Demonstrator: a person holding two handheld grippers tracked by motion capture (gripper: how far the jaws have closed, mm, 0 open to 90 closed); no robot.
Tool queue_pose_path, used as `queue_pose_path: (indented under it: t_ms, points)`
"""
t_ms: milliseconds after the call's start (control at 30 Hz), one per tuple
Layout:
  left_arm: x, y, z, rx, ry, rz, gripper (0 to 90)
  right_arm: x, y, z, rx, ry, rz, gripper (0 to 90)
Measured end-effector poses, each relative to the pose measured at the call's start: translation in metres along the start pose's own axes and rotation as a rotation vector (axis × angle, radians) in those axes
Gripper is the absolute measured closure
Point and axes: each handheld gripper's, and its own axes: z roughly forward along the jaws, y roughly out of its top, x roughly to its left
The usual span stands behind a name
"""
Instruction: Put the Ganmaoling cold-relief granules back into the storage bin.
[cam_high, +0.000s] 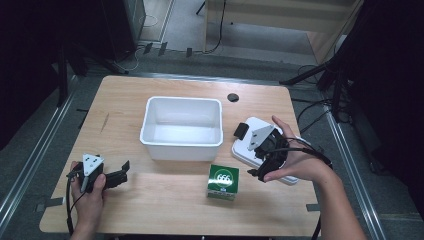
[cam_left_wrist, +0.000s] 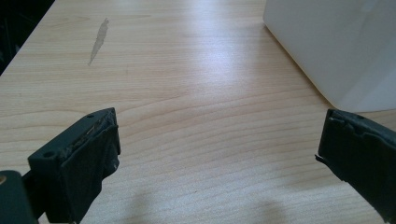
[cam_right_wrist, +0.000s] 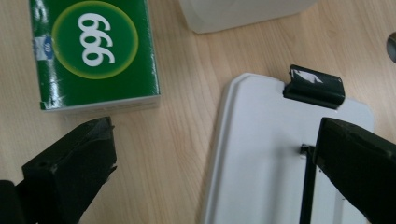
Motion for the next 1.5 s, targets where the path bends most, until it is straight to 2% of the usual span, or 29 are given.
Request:
queue_pose_path:
  t_ms: [333, 667, 900, 1500]
  points:
    - [0.0, 0.0, 0.0, 0.002, -0.001, -0.004, 0.0, 0.015, 0.009, 0.009, -0.005, 0.034, -0.038, 0.0]
    - [0.0, 0.0, 0.0, 0.003, -0.002, -0.001, 0.0, 0.032, 0.015, 0.028, 0.007, 0.067, -0.068, 0.0]
    - [0.0, 0.0, 0.0, 0.002, -0.002, -0.001, 0.0, 0.039, 0.018, 0.037, 0.013, 0.081, -0.092, 0.0]
    - [0.001, 0.0, 0.0, 0.005, -0.003, -0.004, 0.0, 0.053, 0.025, 0.052, 0.01, 0.135, -0.105, 0.0]
